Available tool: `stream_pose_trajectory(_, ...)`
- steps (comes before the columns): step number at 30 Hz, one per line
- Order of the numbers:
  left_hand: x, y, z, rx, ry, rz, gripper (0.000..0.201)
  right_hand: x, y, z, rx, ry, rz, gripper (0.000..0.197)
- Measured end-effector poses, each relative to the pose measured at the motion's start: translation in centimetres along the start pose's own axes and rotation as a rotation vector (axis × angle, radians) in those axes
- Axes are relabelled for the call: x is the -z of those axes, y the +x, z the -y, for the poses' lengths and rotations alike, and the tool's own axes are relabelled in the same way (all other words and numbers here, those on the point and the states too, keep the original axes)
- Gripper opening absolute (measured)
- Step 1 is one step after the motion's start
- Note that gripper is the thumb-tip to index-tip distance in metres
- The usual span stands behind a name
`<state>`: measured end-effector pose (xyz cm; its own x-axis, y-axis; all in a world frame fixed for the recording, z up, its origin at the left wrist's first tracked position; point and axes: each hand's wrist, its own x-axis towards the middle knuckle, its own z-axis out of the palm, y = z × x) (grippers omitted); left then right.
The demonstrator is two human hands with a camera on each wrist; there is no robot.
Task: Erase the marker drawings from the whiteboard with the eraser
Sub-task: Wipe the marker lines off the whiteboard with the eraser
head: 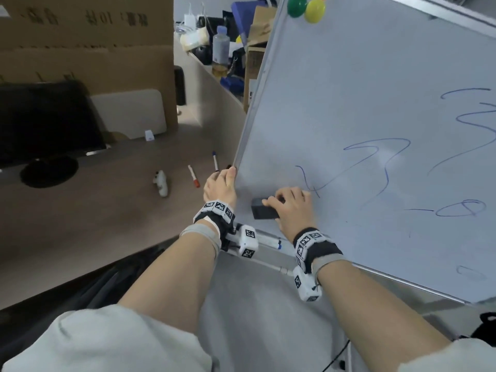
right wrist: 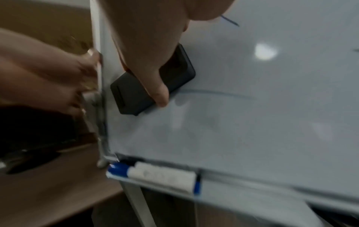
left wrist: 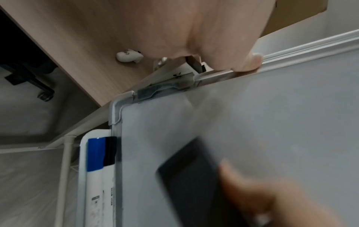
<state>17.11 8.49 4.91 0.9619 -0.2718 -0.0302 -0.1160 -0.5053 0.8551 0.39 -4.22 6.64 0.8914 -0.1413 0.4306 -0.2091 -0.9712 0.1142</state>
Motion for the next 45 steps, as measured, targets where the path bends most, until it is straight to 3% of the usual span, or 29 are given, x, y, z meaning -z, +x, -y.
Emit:
stream_pose_trajectory(4, -0.3, -0.9, -1.4, 0.059, 0.048, -0.073, 0.046, 1.2, -1.7, -2.1, -0.081, -0.045, -0.01, 0.061)
stream_pose_trajectory(11, -1.4, -2.8, -5.6, 0.228, 0.015, -0.18, 0.059, 11.6, 5.3, -5.5, -0.397, 0.01, -0.468, 0.062)
stream_pose_trajectory(13, -1.3, -2.5, -7.0, 0.176, -0.058, -0.215, 0.061, 11.7, 5.1, -5.6, -0.383, 0.006, -0.418, 0.062)
stream_pose_trajectory(17, -1.3, -1.1, -9.5, 0.104, -0.339, -0.198, 0.055, 7.4, 1.0, -4.8, -0.233, -0.047, -0.098, 0.06)
stream_pose_trajectory(19, -1.2, -0.4, -9.0, 0.089, -0.399, -0.165, 0.048, 6.6, -0.3, -5.3, -0.265, -0.062, -0.038, 0.059)
stream_pose_trajectory(21, -1.2, 0.1, -8.1, 0.051, -0.385, -0.139, 0.044, 7.7, 0.3, -6.1, -0.282, -0.065, -0.104, 0.058)
stream_pose_trajectory(25, -1.3, 0.5, -7.9, 0.061, -0.362, -0.155, 0.049, 11.5, 4.0, -7.1, -0.341, -0.056, -0.392, 0.057)
stream_pose_trajectory(27, -1.7, 0.4, -8.0, 0.07, -0.354, -0.156, 0.051, 11.9, 4.6, -7.0, -0.401, -0.025, -0.445, 0.057)
stream_pose_trajectory(33, -2.6, 0.1, -8.0, 0.068, -0.375, -0.237, 0.049, 6.1, -1.9, -5.9, -0.317, -0.042, -0.06, 0.057)
stream_pose_trajectory(35, -2.6, 0.2, -8.1, 0.067, -0.354, -0.246, 0.05, 7.1, -1.4, -6.5, -0.321, -0.029, -0.103, 0.056)
stream_pose_trajectory(40, -3.0, 0.4, -8.3, 0.107, -0.284, -0.264, 0.053, 12.9, 2.9, -9.4, -0.463, -0.021, -0.445, 0.056)
stream_pose_trajectory(42, -3.2, 0.5, -8.2, 0.108, -0.272, -0.285, 0.054, 12.8, 2.7, -9.4, -0.475, 0.003, -0.442, 0.056)
stream_pose_trajectory(45, -3.3, 0.5, -8.2, 0.082, -0.285, -0.337, 0.053, 9.6, 0.5, -8.0, -0.399, -0.005, -0.271, 0.054)
